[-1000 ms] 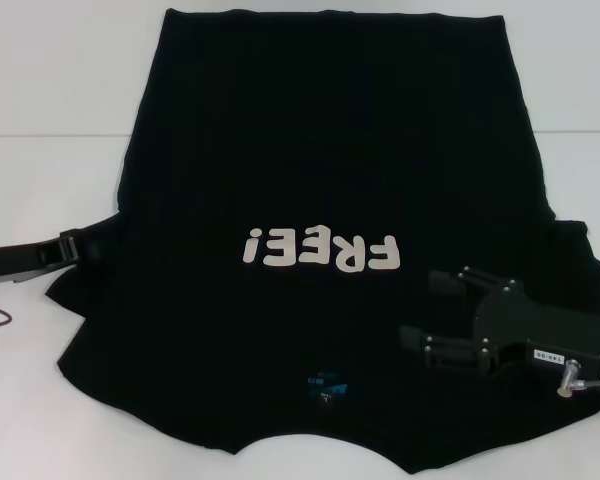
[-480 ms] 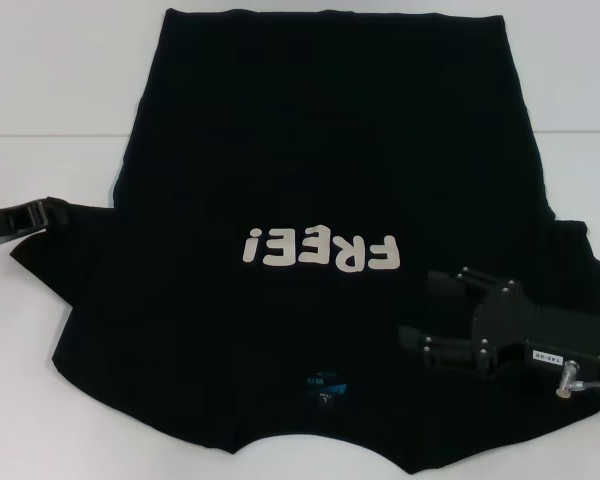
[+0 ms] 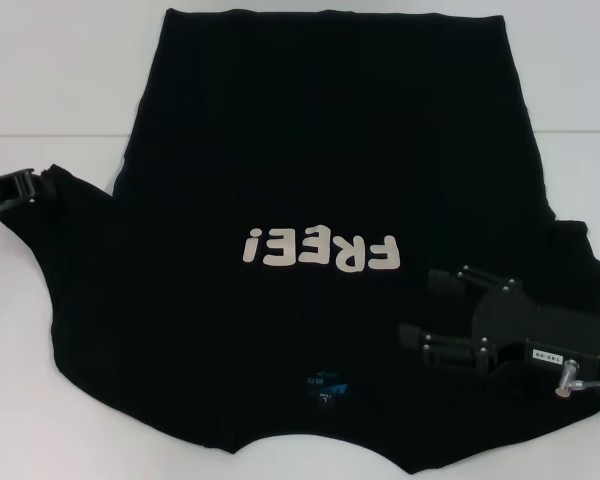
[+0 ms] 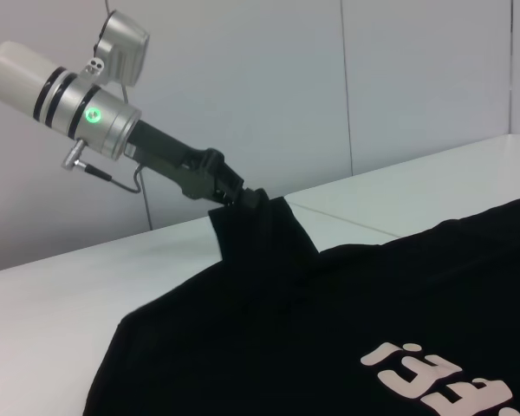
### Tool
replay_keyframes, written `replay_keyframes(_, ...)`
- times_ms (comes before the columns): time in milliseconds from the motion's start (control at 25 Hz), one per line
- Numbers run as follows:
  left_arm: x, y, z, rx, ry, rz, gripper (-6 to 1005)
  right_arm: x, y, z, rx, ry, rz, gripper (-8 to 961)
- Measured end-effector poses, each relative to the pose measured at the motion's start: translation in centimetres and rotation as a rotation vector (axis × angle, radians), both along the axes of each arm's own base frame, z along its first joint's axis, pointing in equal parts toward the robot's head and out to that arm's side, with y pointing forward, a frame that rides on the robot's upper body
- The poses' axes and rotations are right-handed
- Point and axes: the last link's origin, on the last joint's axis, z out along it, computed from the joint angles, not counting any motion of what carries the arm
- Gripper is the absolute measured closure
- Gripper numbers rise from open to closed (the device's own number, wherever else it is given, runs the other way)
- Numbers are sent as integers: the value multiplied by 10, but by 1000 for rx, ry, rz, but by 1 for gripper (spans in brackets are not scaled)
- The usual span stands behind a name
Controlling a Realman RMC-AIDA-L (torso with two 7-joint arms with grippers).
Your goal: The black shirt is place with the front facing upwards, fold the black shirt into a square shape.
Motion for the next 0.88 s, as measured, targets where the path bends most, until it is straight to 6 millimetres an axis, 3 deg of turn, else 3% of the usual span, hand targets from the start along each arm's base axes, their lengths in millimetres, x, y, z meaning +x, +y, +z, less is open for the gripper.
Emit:
replay_keyframes(440, 17, 13, 13, -25, 43, -21, 980, 0, 0, 0, -1, -1, 2, 38)
replay_keyframes(880, 24, 12, 23, -33, 34, -15, 980, -1, 0, -1, -3, -3, 4, 39)
